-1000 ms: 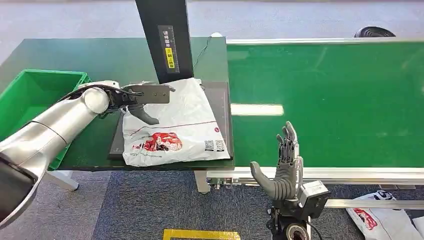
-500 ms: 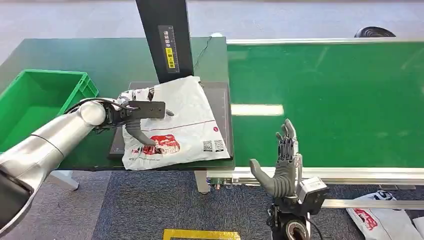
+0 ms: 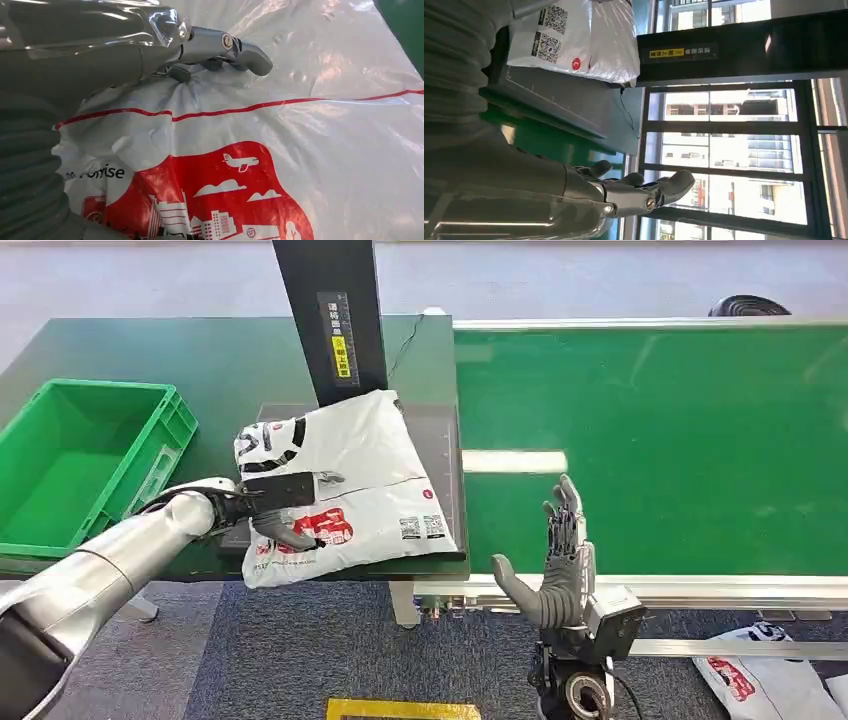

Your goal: Moved the parcel from conveyor to table for the left to box.

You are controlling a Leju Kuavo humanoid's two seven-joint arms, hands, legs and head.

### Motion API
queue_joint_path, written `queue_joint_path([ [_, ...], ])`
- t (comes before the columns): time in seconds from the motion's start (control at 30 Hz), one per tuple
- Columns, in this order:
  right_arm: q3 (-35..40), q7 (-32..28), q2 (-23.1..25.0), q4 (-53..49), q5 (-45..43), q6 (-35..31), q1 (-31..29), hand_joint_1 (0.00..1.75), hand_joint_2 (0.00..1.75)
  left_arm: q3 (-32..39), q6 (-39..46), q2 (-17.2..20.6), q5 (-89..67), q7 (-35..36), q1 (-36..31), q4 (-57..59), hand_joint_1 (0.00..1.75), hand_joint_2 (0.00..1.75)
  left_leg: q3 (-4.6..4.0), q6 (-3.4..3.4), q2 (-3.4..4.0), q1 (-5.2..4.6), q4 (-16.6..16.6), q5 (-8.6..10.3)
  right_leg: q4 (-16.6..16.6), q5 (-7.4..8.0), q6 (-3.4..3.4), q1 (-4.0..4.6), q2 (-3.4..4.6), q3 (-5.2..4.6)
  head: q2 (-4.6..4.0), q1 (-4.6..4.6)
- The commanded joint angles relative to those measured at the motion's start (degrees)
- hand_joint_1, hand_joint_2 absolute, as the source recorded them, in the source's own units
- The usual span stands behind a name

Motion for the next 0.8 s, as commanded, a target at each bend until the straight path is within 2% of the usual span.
queue_joint_path([
  [0.03, 0.4, -0.2, -1.3, 4.3, -0.4, -0.5, -0.9, 0.00, 1.75, 2.2, 7.5, -1.1, -1.8, -1.3, 10.4, 8.1, 0.00, 1.75, 0.45, 0.06, 0.29, -0.05, -0.2, -0.01, -0.2, 0.09, -0.11, -0.02, 0.27, 0.34, 0.00, -0.02],
  [0.1, 0.2, -0.2, -1.2, 3.9, -0.4, -0.7, -1.0, 0.00, 1.75, 3.5, 10.0, -2.2, -2.1, -1.6, 12.6, 9.2, 0.00, 1.75, 0.67, 0.06, 0.24, -0.08, -0.3, -0.09, -0.2, 0.03, -0.10, -0.07, 0.23, 0.56, 0.00, 0.00],
  [0.27, 0.0, -0.2, -1.1, 3.5, -0.4, -0.8, -1.0, 0.00, 1.75, 4.5, 10.2, -2.7, -2.0, -1.4, 12.7, 9.6, 0.00, 1.75, 1.09, 0.05, 0.12, -0.04, -0.2, -0.45, -0.1, -0.41, -0.06, -0.03, 0.10, 1.04, 0.00, -0.02],
  [0.33, -0.3, 0.1, -1.0, 2.9, -0.3, -1.2, -0.8, 0.00, 1.75, 5.8, 12.9, -3.9, -2.4, -0.9, 15.2, 10.2, 0.00, 1.75, 1.26, 0.07, 0.13, -0.05, -0.2, -0.41, -0.2, -0.36, -0.03, -0.05, 0.13, 1.24, 0.00, -0.02],
  [0.37, -0.4, 0.1, -1.1, 2.5, -0.3, -1.4, -0.7, 0.00, 1.75, 6.9, 14.0, -4.7, -2.7, -0.4, 16.4, 10.7, 0.00, 1.75, 1.12, 0.08, 0.19, -0.07, -0.4, -0.25, -0.3, -0.18, -0.08, -0.05, 0.18, 1.08, 0.00, -0.02],
  [0.53, -0.3, 0.2, -1.5, 2.8, -0.3, -1.7, -1.2, 0.00, 1.75, 9.5, 16.4, -5.6, -4.4, 1.8, 18.8, 12.0, 0.00, 1.75, 1.51, 0.10, 0.05, -0.03, -0.1, -0.48, -0.1, -0.43, 0.04, -0.04, 0.05, 1.53, 0.00, 0.00],
  [0.57, -0.3, 0.3, -1.5, 2.8, -0.3, -1.8, -1.3, 0.00, 1.75, 10.2, 16.6, -5.9, -4.7, 2.3, 19.0, 12.1, 0.00, 1.75, 1.27, 0.12, 0.11, -0.05, -0.2, -0.34, -0.2, -0.26, -0.03, -0.04, 0.11, 1.31, 0.00, -0.02],
  [0.6, -0.2, 0.3, -1.5, 2.8, -0.3, -1.9, -1.4, 0.00, 1.75, 10.7, 17.2, -6.0, -4.6, 2.2, 19.3, 12.1, 0.00, 1.75, 1.54, 0.11, -0.04, -0.01, 0.0, -0.56, 0.0, -0.53, 0.04, -0.01, 0.01, 1.62, 0.00, 0.00],
  [0.67, -0.1, 0.3, -1.5, 2.8, -0.3, -1.9, -1.4, 0.00, 1.75, 11.2, 17.1, -5.9, -4.7, 2.3, 19.5, 12.2, 0.00, 1.75, 1.43, 0.13, -0.10, -0.02, 0.1, -0.54, 0.1, -0.53, 0.04, -0.03, -0.04, 1.55, 0.00, -0.02],
  [0.7, -0.1, 0.3, -1.5, 2.8, -0.3, -1.9, -1.4, 0.00, 1.75, 11.2, 17.1, -5.9, -4.7, 2.3, 19.5, 12.2, 0.00, 1.75, 0.98, 0.15, 0.09, -0.05, -0.1, -0.26, -0.1, -0.19, -0.05, -0.05, 0.12, 1.04, 0.00, -0.02],
  [0.73, -0.1, 0.3, -1.5, 2.8, -0.3, -1.9, -1.4, 0.00, 1.75, 11.2, 17.1, -5.9, -4.7, 2.3, 19.5, 12.2, 0.00, 1.75, 0.71, 0.15, -0.03, -0.03, 0.0, -0.35, 0.0, -0.30, -0.02, -0.03, 0.05, 1.13, 0.00, 0.02],
  [0.77, -0.1, 0.3, -1.4, 2.9, -0.3, -1.9, -1.4, 0.00, 1.75, 11.2, 17.1, -5.9, -4.7, 2.2, 19.4, 12.1, 0.00, 1.75, 0.91, 0.17, -0.20, -0.03, 0.1, -0.57, 0.2, -0.52, 0.02, -0.04, -0.08, 1.38, 0.00, -0.07],
  [0.8, -0.1, 0.3, -1.4, 2.9, -0.3, -1.9, -1.4, 0.00, 1.75, 11.2, 17.1, -5.9, -4.7, 2.2, 19.4, 12.1, 0.00, 1.75, 0.67, 0.17, -0.13, -0.02, 0.1, -0.45, 0.1, -0.37, -0.02, -0.02, -0.02, 1.11, 0.00, 0.04],
])
